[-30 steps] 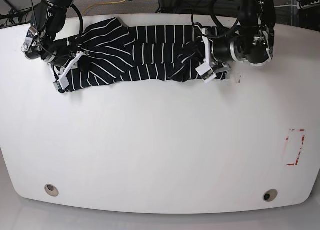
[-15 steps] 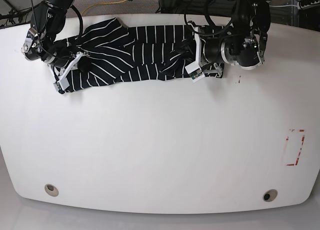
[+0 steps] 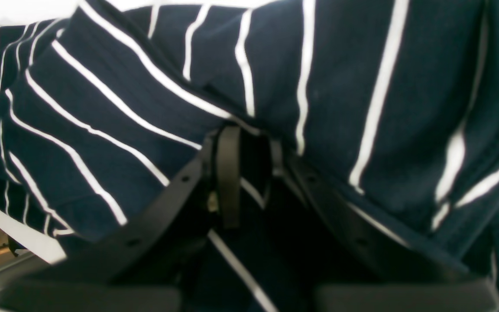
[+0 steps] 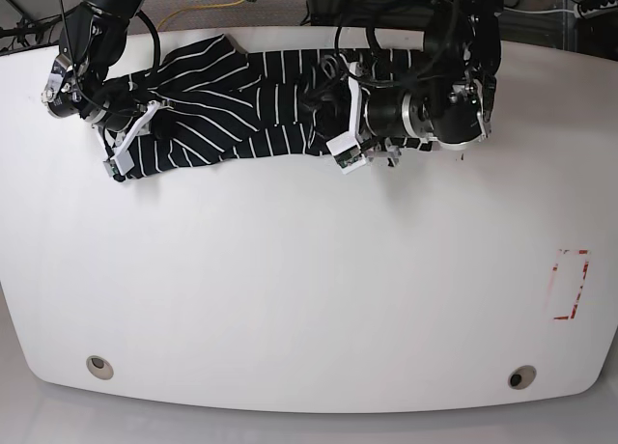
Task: Fold the T-shirt properly
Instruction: 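Grasp the strip's end with the left gripper and fold it toward the right gripper, then lay the folded end down and open the left gripper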
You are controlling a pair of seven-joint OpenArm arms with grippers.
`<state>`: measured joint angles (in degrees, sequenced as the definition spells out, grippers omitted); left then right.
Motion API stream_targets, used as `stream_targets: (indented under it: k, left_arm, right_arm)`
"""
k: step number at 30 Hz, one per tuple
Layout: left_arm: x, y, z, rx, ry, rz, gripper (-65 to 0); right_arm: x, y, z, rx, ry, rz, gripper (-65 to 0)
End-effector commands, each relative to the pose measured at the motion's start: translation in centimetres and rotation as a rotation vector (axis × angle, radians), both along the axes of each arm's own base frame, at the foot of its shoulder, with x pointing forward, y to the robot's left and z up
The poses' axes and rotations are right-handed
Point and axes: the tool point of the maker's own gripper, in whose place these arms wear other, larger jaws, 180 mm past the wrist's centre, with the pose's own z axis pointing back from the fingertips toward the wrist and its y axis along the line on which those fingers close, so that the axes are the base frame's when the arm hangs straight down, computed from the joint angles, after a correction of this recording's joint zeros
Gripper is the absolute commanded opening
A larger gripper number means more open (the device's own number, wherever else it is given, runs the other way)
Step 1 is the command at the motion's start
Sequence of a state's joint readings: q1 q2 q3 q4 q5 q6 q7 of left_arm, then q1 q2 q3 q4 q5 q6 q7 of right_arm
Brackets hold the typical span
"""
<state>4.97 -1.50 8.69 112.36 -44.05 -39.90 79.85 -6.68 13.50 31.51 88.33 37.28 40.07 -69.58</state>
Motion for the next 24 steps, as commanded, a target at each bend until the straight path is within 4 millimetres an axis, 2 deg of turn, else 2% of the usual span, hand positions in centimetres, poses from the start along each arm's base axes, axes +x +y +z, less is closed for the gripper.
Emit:
stream_targets:
  k: [1, 3, 7, 9, 14, 19, 21, 24]
  left_arm:
    - [1.4, 0.6, 1.5, -0.018, -0.053, 0.027, -32.4]
    - [2.1, 1.9, 1.4, -0.013, -0.054, 0.076, -32.5]
    - [3.6, 5.8, 1.1, 0.035, -0.065, 0.179, -32.5]
    - [4.0, 7.8, 0.8, 0.067, -0.069, 0.219, -32.5]
    - [2.7, 12.1, -0.9, 0.152, -0.021, 0.293, -32.5]
    - [1.0, 14.5, -2.6, 0.205, 0.043, 0.325, -33.3]
    - [0.6, 14.8, -3.3, 0.211, 0.067, 0.328, -38.5]
    - [0.3, 14.8, -4.0, 0.206, 0.100, 0.334, -53.2]
  right_arm:
    - [1.1, -0.8, 1.1, -0.023, -0.034, -0.002, -56.3]
    - [1.4, -0.9, 1.6, -0.034, -0.052, -0.001, -56.3]
    - [2.3, -0.9, 3.3, -0.064, -0.106, 0.015, -54.2]
    - [2.7, -0.8, 4.5, -0.087, -0.138, 0.028, -46.9]
    - [2.8, -2.3, 6.8, -0.149, -0.186, 0.000, -24.4]
    - [2.7, -5.7, 8.3, -0.181, -0.206, -0.112, -16.0]
    - [2.4, -7.0, 8.4, -0.180, -0.203, -0.156, -14.6]
    - [2.1, -8.7, 7.8, -0.157, -0.183, -0.218, -12.7]
